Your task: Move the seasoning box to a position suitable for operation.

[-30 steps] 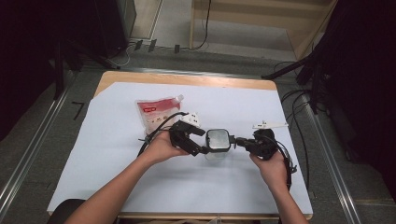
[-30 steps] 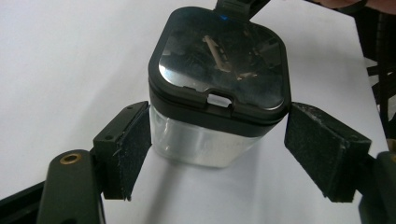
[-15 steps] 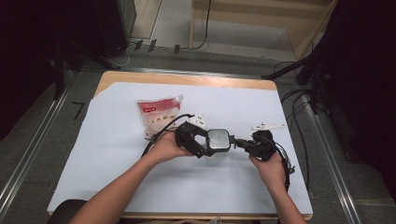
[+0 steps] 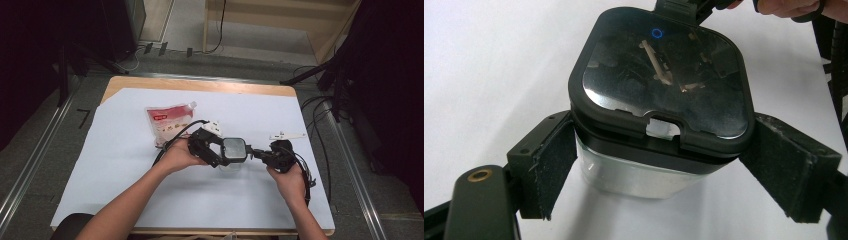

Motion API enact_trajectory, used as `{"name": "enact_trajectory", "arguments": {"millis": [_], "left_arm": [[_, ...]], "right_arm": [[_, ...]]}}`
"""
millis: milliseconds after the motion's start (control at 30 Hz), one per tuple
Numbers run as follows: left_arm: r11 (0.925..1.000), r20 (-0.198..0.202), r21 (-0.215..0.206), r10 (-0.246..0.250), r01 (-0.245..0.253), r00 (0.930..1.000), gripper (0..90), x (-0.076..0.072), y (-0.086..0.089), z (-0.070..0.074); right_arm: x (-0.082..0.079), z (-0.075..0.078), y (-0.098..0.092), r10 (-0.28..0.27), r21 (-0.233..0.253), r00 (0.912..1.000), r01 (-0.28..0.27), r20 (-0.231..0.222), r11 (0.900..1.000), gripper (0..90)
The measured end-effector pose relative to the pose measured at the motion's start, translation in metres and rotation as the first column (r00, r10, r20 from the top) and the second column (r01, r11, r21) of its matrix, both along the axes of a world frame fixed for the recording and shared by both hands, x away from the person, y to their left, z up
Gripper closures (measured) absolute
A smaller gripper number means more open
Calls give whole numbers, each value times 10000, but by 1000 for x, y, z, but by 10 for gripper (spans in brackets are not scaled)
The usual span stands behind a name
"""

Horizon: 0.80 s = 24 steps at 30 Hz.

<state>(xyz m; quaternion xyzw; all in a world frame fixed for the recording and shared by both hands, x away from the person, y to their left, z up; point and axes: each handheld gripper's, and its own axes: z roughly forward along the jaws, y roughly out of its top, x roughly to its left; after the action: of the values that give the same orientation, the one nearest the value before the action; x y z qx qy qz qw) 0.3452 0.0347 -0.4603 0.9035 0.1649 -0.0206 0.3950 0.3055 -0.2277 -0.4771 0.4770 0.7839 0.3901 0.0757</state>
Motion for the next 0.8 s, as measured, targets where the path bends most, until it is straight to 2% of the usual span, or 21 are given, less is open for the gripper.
{"name": "enact_trajectory", "arguments": {"millis": [100, 233, 333, 467, 600, 800], "left_arm": [[9999, 107, 152, -63, 62, 9999, 172, 0, -1, 2], [9998, 203, 157, -91, 87, 9998, 175, -1, -2, 6], [9992, 377, 371, -127, 113, 9992, 177, -2, -1, 8], [9990, 275, 448, -64, 51, 9996, 177, -2, -3, 10], [9973, 356, 737, -99, 73, 9993, 176, -3, -7, 15], [9968, 289, 799, -38, 15, 9996, 176, -3, -8, 17]], "right_arm": [[0, 0, 0, -3, -44, 10000, 3, 37, 10000, 900], [0, 0, 0, 9, -21, 10000, -9, 54, 10000, 900], [-1, 0, 0, 44, 34, 10000, -45, 12, 10000, 900], [-2, 0, 1, 29, -12, 10000, -29, 9, 10000, 900], [-1, 0, 0, 5, -36, 10000, -5, 0, 10000, 900], [-2, 0, 0, 9, -75, 10000, -9, 60, 10000, 900]]}}
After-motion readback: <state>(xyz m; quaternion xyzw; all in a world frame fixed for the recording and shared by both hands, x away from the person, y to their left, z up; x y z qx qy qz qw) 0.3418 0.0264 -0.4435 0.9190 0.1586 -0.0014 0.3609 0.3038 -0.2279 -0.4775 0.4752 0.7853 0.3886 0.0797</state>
